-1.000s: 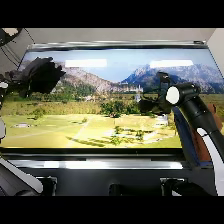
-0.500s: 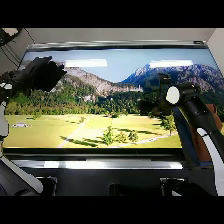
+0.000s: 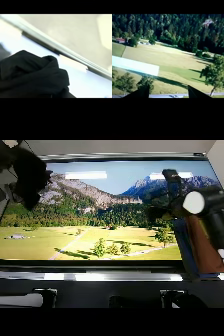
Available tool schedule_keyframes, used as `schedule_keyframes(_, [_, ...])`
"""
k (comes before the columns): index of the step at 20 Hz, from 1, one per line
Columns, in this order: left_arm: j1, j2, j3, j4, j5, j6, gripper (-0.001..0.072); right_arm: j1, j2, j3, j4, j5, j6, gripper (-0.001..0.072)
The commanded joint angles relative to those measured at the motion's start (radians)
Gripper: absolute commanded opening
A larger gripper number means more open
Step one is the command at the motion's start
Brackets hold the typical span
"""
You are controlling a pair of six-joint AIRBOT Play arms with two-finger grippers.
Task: Fold the shirts.
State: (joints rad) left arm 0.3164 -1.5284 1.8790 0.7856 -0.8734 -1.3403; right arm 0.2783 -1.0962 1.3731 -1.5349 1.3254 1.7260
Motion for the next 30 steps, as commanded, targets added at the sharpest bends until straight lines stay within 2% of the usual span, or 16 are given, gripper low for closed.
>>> schedule_keyframes(1, [-0.106,0.251,-0.001,0.0,-0.307,0.084,0.0025,0.001,0.096,0.095,-0.112,0.038,-0.045,0.0561])
schedule_keyframes(4, [-0.275,0.332,-0.002,0.004,-0.561,0.05,0.0025,0.001,0.193,0.135,-0.145,0.062,-0.043,0.0561])
schedule_keyframes(6, [-0.416,0.336,-0.002,0.03,-0.612,0.046,0.0025,0.001,0.254,0.135,-0.145,0.081,-0.043,0.0561])
schedule_keyframes(11, [-0.748,0.238,-0.146,0.164,-0.592,0.047,0.0026,0.001,0.341,0.135,-0.145,0.227,-0.039,0.0561])
schedule_keyframes(14, [-0.883,0.107,-0.293,0.167,-0.476,0.046,0.0026,0.001,0.348,0.134,-0.145,0.334,-0.035,0.0561])
schedule_keyframes(15, [-0.916,0.051,-0.308,0.166,-0.433,0.02,0.0097,0.001,0.345,0.134,-0.145,0.35,-0.026,0.0561])
schedule_keyframes(16, [-0.934,0.002,-0.298,0.153,-0.424,-0.024,0.0426,0.001,0.342,0.134,-0.145,0.352,-0.011,0.0561])
schedule_keyframes(17, [-0.938,-0.037,-0.275,0.132,-0.436,-0.049,0.0713,0.001,0.334,0.134,-0.145,0.351,0.013,0.0561])
schedule_keyframes(19, [-0.913,-0.054,-0.223,0.148,-0.468,-0.048,0.0711,0.001,0.303,0.134,-0.132,0.357,0.064,0.0564])
schedule_keyframes(23, [-0.724,0.0,-0.141,0.338,-0.6,-0.049,0.0709,0.001,0.163,0.069,-0.04,0.341,0.074,0.0587])
schedule_keyframes(24, [-0.668,0.011,-0.145,0.387,-0.643,-0.065,0.0695,0.001,0.117,0.036,-0.011,0.321,0.067,0.0619])
schedule_keyframes(25, [-0.616,0.017,-0.158,0.417,-0.687,-0.091,0.0642,0.001,0.064,-0.003,0.036,0.292,0.045,0.0643])
schedule_keyframes(27, [-0.534,0.044,-0.264,0.385,-0.733,-0.126,0.0642,0.001,-0.035,-0.071,0.154,0.248,-0.002,0.0643])
schedule_keyframes(30, [-0.516,0.131,-0.584,0.276,-0.616,-0.098,0.0641,0.002,-0.135,-0.156,0.321,0.208,-0.068,0.0638])
